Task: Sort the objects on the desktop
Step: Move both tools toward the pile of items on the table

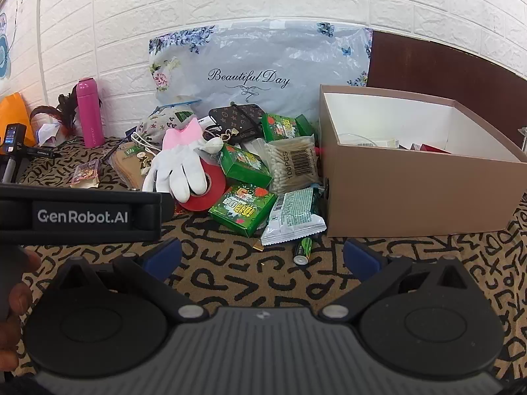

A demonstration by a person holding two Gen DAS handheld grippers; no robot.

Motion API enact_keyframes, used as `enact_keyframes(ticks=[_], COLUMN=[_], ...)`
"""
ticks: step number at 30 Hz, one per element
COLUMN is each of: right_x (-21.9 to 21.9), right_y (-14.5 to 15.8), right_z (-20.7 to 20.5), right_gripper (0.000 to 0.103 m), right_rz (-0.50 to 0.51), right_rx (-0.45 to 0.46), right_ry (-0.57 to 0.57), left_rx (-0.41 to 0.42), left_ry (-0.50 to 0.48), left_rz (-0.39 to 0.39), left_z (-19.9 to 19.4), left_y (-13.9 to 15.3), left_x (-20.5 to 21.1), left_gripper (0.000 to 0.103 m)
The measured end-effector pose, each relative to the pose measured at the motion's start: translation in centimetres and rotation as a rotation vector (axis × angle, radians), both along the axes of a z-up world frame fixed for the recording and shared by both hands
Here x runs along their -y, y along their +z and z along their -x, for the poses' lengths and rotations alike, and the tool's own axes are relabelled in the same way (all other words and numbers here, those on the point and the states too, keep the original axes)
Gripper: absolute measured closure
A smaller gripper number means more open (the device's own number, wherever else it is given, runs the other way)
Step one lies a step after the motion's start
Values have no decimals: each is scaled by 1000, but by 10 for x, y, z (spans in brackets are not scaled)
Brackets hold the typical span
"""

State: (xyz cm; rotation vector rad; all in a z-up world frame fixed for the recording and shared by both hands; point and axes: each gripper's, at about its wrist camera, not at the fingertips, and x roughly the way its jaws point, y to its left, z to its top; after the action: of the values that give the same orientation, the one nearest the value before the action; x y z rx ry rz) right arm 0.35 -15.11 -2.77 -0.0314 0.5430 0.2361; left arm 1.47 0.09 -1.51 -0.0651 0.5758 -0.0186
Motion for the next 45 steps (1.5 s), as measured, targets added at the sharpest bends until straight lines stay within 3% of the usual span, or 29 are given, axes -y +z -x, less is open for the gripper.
enact_keyframes(ticks=[38, 45], right_x=[0, 2], right_y=[-4, -9], right_z=[-8, -15], right_gripper=[2, 2], right_rz=[5, 9], right_rx=[-15, -24], right_ry=[15, 14], left_rx=[-27, -36], left_ry=[-27, -55], left_rz=[14, 57], left_z=[-10, -17], left_y=[-7, -12], left_x=[4, 1], left_gripper=[0, 0])
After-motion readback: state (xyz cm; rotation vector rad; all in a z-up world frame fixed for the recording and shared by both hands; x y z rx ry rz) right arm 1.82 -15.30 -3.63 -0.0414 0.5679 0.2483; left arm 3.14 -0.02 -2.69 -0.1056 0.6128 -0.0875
